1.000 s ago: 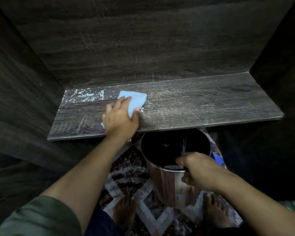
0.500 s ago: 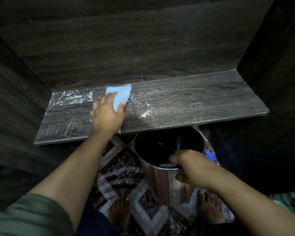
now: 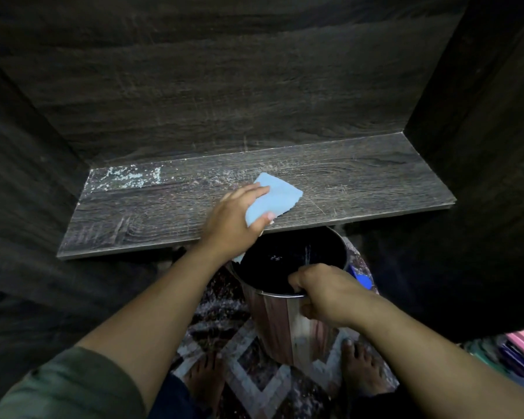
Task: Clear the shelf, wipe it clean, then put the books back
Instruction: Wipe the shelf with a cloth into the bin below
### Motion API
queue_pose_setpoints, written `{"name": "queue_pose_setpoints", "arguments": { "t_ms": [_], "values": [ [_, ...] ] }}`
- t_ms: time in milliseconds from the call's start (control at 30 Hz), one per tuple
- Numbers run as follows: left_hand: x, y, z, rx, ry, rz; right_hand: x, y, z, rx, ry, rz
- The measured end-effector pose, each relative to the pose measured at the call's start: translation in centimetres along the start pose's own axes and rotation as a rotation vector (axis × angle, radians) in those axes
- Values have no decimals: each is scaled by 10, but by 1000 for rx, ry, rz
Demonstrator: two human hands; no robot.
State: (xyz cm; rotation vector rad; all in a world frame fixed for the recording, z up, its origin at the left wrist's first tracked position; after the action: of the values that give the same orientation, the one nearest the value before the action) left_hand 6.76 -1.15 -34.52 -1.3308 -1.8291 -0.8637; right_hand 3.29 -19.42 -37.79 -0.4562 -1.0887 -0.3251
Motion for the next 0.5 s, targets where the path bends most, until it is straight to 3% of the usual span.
{"name": "queue_pose_setpoints", "arguments": {
  "t_ms": [233, 500],
  "values": [
    [0, -17, -6, 131, 214, -45, 4, 4, 1, -50, 7, 28],
    [-3, -21, -5, 115, 108, -25, 1, 10, 6, -47, -12, 23]
  ]
}}
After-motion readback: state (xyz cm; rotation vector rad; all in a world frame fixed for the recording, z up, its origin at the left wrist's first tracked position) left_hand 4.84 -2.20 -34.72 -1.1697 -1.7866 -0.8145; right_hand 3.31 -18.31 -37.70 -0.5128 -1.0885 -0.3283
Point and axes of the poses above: each hand's wrist, its own y-axis towards the middle knuckle, its own x-axis out of the back of the hand, z = x × y, the point moved 5 cm from there along y, towards the middle knuckle, and after that the axes turned 11 degrees about x, right-handed, at the moved point
